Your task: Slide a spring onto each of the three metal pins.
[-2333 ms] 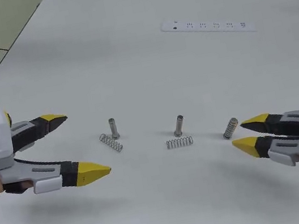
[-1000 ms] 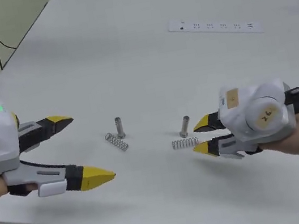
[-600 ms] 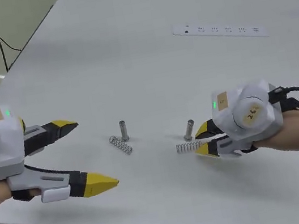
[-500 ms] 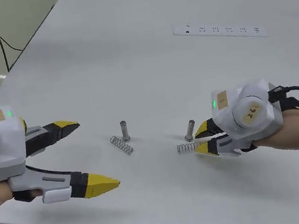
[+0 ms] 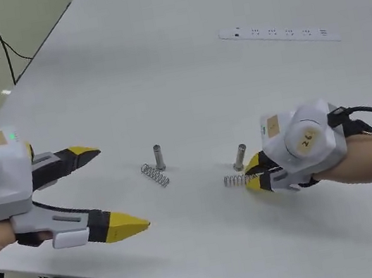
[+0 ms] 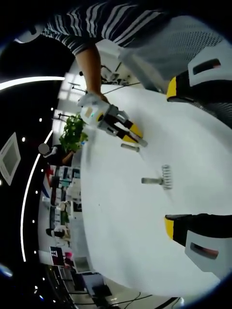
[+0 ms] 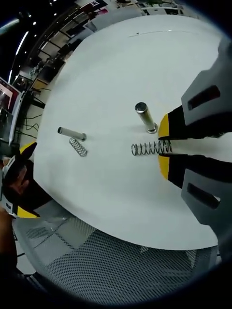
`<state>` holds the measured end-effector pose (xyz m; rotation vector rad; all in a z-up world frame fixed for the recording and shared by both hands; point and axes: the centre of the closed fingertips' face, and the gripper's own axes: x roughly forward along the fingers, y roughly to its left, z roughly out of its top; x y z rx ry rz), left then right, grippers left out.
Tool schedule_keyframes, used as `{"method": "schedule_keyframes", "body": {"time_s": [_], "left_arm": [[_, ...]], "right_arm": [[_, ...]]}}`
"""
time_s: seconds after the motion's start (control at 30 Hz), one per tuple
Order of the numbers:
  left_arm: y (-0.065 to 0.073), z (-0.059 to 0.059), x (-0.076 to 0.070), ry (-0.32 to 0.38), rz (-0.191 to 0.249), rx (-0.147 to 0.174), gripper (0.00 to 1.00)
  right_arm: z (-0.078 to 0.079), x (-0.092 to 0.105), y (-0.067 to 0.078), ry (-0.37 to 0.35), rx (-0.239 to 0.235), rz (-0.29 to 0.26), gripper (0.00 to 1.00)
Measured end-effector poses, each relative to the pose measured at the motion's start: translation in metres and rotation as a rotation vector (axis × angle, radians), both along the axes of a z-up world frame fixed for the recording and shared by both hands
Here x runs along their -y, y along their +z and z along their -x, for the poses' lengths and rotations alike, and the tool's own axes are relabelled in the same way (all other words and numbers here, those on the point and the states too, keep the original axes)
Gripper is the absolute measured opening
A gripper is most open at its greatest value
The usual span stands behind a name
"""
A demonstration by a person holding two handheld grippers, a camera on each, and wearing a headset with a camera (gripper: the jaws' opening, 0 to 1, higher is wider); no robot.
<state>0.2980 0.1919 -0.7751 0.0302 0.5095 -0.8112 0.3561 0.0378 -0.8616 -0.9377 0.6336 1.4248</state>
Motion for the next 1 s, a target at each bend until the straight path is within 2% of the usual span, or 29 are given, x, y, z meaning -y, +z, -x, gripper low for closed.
{"method": "schedule_keyframes", "body": {"time_s": [0.1,0.17,0.33,0.5,0.7,0.8,1.0], "left_arm": [[0.000,0.001,0.002,-0.002,-0.001,0.000,0.93],[0.001,0.002,0.005,-0.008,0.003,0.000,0.92],[0.002,0.005,0.013,-0.035,0.009,-0.004,0.91],[0.000,0.009,0.022,-0.072,0.020,-0.028,0.85],[-0.002,0.010,0.031,-0.091,0.032,-0.037,0.82],[-0.002,0.011,0.037,-0.114,0.024,-0.039,0.81],[0.001,0.009,0.051,-0.154,0.036,-0.042,0.75]], "right_arm": [[-0.001,0.001,0.003,0.001,0.020,-0.004,0.08],[0.001,0.000,0.008,-0.013,0.003,-0.028,0.08],[0.006,0.003,0.018,-0.024,-0.006,-0.040,0.08],[0.015,0.008,0.028,-0.027,-0.014,-0.054,0.08],[0.026,0.014,0.042,-0.030,-0.014,-0.071,0.08],[0.029,0.016,0.045,-0.035,-0.012,-0.078,0.08],[0.038,0.022,0.046,-0.058,-0.027,-0.075,0.08]]}}
